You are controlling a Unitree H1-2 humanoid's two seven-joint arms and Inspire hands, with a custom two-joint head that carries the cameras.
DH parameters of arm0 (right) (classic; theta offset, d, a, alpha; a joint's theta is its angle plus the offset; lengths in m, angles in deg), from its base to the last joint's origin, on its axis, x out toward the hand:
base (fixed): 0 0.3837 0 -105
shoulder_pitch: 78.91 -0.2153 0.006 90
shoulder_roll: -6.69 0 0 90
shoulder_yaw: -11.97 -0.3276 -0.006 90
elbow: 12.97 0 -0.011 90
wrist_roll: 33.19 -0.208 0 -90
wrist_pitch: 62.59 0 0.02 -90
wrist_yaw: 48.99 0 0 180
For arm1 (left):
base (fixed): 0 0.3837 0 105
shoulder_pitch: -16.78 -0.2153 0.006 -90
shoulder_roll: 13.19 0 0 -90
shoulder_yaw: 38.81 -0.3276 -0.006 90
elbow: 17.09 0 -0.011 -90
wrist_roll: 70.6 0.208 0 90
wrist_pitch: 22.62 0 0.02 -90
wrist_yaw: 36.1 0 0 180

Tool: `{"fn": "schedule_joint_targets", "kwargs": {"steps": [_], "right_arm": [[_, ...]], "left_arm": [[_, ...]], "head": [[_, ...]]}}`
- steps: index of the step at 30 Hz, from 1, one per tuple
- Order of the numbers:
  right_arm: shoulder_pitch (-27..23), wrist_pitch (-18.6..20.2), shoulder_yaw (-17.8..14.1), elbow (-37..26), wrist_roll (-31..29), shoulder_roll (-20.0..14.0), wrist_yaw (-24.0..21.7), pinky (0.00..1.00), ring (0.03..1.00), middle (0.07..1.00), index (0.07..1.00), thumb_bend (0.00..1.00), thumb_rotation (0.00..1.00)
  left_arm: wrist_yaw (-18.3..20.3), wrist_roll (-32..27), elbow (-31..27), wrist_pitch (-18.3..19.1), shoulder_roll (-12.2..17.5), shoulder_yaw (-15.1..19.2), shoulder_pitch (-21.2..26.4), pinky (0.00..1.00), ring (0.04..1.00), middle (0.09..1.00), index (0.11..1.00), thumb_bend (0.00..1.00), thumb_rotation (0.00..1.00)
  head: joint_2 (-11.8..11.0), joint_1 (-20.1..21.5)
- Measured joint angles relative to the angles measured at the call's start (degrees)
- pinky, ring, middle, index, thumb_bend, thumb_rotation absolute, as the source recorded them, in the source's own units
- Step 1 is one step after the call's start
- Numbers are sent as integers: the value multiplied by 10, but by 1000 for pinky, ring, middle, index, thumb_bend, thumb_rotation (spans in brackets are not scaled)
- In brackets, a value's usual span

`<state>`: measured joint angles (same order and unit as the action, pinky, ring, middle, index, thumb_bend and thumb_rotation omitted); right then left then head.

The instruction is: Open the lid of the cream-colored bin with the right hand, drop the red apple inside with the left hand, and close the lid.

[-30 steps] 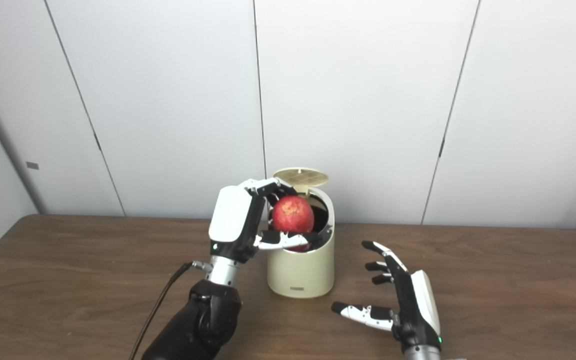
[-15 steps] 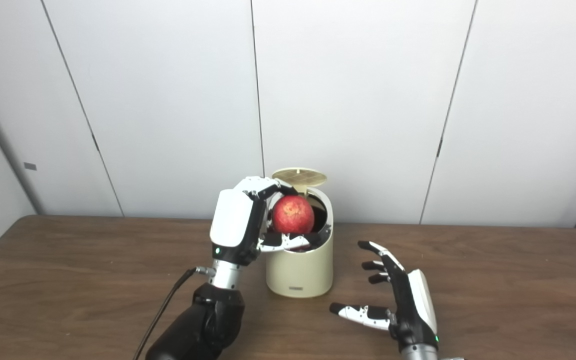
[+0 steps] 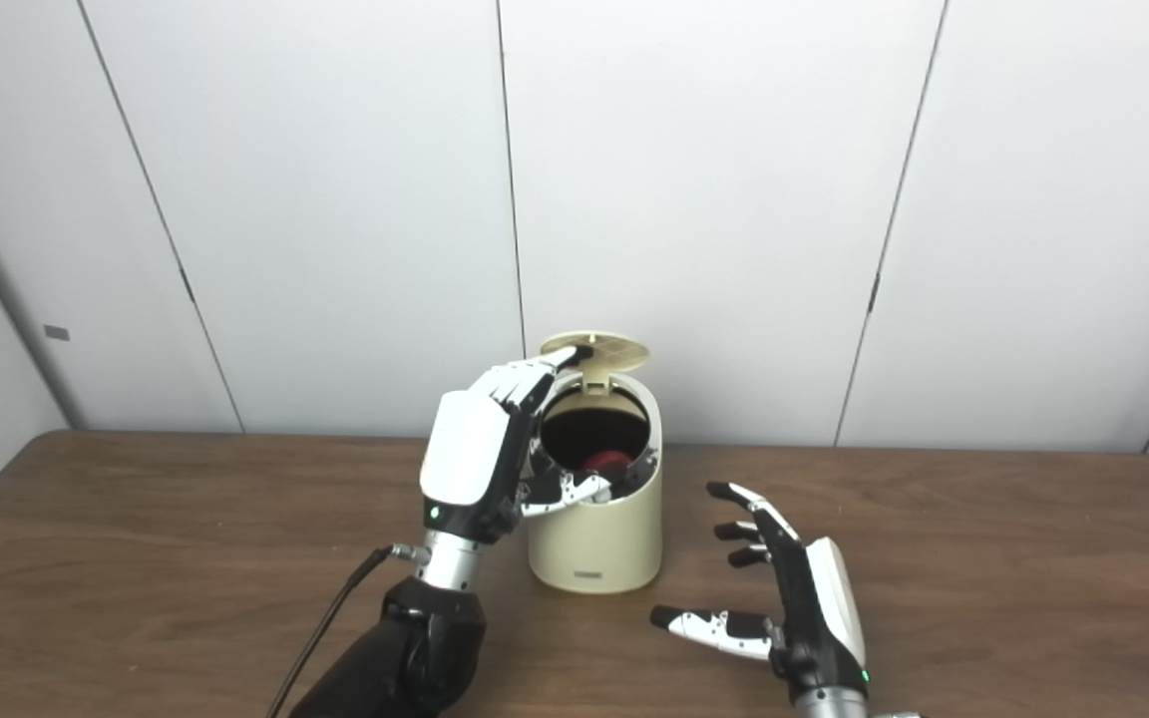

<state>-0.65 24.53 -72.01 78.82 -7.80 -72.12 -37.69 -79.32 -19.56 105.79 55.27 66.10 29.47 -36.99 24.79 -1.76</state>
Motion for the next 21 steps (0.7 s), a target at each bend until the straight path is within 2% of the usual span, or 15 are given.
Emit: {"fn": "schedule_joint_targets", "kwargs": {"steps": [6,13,16,18,19,21], "right_arm": [[0,0,1,0,2,-1,0,589,702,838,784,766,117],[0,0,2,0,1,-2,-2,603,717,835,783,768,120],[0,0,3,1,0,-4,-3,598,713,834,783,766,118],[0,0,3,2,-1,-6,-4,590,709,834,784,766,122],[0,0,3,3,-1,-6,-5,589,708,834,784,768,121],[0,-1,4,4,-1,-7,-5,588,705,832,783,770,119]], "left_arm": [[4,1,-13,3,3,1,-10,734,711,764,795,765,16],[2,-17,-23,-6,1,14,-21,526,554,597,653,739,0],[2,-22,-42,-6,1,26,-32,464,523,573,617,724,0],[2,-25,-51,-5,2,32,-40,448,537,577,608,714,0],[2,-25,-54,-5,3,34,-43,447,541,579,553,616,26],[2,-25,-55,-4,7,38,-45,461,548,580,507,535,49]], "head": [[1,-1],[1,-5],[1,-7],[-1,-9],[-1,-10],[-2,-11]]}}
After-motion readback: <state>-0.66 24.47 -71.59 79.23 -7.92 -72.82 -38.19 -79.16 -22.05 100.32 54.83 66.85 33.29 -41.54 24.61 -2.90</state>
